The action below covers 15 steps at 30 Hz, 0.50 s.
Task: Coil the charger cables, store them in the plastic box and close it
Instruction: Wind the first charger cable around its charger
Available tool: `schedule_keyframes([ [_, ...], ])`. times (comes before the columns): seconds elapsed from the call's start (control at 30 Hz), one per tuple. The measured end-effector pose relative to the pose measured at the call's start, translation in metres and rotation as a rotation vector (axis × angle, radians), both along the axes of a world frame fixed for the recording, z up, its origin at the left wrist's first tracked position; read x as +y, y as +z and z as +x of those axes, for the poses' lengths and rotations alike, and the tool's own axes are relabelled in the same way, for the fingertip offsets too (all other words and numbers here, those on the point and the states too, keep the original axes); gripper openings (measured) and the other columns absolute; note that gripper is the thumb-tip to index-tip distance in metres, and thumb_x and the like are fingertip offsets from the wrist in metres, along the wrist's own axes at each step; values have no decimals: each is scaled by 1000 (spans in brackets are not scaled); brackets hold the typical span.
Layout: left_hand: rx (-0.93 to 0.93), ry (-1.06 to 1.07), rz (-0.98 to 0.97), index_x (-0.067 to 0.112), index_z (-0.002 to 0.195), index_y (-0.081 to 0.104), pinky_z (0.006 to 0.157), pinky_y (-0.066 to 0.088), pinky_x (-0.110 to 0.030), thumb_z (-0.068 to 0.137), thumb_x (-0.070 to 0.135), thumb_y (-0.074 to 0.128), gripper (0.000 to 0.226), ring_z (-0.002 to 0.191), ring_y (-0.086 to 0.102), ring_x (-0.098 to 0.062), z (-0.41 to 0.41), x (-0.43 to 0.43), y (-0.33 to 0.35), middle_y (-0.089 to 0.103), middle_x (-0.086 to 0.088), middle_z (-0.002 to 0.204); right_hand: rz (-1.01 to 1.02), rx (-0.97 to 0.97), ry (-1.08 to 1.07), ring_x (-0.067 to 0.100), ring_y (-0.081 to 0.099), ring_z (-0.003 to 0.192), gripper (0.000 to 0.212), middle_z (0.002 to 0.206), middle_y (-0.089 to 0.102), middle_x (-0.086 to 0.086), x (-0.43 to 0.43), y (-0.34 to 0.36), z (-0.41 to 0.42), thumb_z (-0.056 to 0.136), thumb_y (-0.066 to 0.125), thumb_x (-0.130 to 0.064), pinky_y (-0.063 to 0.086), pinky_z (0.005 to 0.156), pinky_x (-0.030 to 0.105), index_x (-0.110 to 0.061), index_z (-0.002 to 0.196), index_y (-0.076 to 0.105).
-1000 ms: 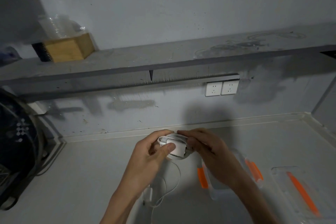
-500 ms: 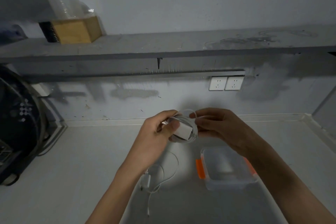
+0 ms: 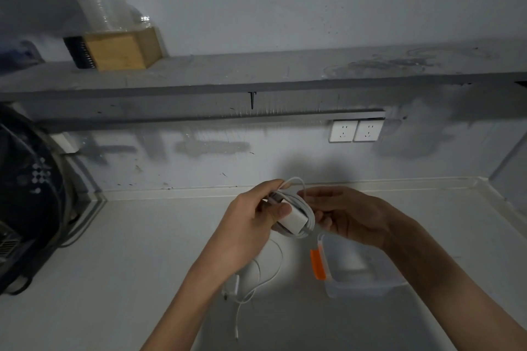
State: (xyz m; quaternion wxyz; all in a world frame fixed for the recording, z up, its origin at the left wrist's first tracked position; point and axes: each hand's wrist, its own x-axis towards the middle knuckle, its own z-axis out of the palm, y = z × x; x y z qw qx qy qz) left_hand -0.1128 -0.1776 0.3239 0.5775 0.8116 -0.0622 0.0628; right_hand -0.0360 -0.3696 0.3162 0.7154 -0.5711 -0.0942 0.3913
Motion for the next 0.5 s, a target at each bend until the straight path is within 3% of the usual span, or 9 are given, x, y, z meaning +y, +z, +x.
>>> schedule_keyframes([
  [0.17,-12,48,109,56,98,59,81,56,-32,89,14,65,43,80,64,-12,-2,0,-8,67,15,82,-65,-9,-47,9,56,63,21,78,62,7,3,-4,-7,84,62,-8,50,55,14,-1,101,72],
  [0.3,-22,79,186,30,122,62,77,46,-13,88,14,66,37,80,61,-3,-6,-1,-14,64,17,86,-187,-136,-81,13,62,67,14,80,66,12,4,-7,-15,86,62,-8,54,62,18,-5,91,75],
  [0.37,-16,74,213,27,125,61,74,42,-4,89,16,65,39,82,59,3,-7,-1,-16,60,22,87,-186,-158,-104,16,66,72,15,86,69,16,4,-8,-21,85,63,-7,58,69,21,-1,94,73],
  [0.5,-6,60,216,28,126,59,72,39,-1,90,15,63,38,81,57,11,-13,-2,-20,60,20,89,-147,-144,-125,34,68,97,23,106,69,28,6,-14,-35,86,61,-6,57,87,32,9,102,67],
])
